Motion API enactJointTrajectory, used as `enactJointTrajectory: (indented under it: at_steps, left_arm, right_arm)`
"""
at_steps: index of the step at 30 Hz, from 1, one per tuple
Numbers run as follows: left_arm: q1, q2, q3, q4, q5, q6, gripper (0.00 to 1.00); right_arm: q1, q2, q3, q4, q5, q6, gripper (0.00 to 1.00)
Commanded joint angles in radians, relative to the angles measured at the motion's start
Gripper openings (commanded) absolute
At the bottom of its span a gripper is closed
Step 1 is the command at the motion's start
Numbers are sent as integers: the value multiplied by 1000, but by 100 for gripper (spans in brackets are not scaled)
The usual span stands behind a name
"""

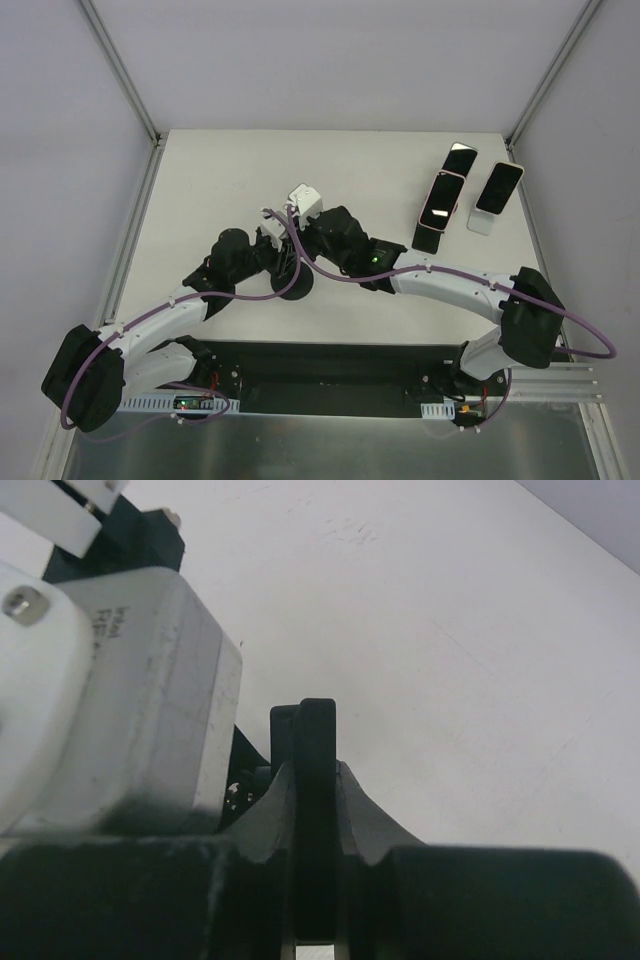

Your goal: Remove the phone from the phone stand

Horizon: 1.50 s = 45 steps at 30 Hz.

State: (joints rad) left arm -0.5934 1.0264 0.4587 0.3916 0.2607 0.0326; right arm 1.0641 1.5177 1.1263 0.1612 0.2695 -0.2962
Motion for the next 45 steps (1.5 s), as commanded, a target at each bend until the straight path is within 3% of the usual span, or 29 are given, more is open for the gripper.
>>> enactJointTrajectory:
  at_steps: [1,7,14,19,27,45]
  left_arm:
    - [6,-34,-12,41,-12,-30,0]
    - [7,-19,-9,13,-138,-98,0]
    - [36,-23,-22,4,-224,-155,0]
    - [40,-29,-25,1,-215,-165,0]
    - [38,-57,-49,38,-150,-145,0]
    - [9,-81,-71,55,-150,-152,0]
  right_arm:
    - [-27,-2,9,-3,20,-24,1]
    - [-16,-68,-46,-104,4,-21,1]
    - [27,-137,-157,-189,135,3,1]
    - [27,-171,-194,-195,206,32,1]
    - [25,-131,-103,-227,447,135,1]
    - [23,-70,0,-270,602,238,1]
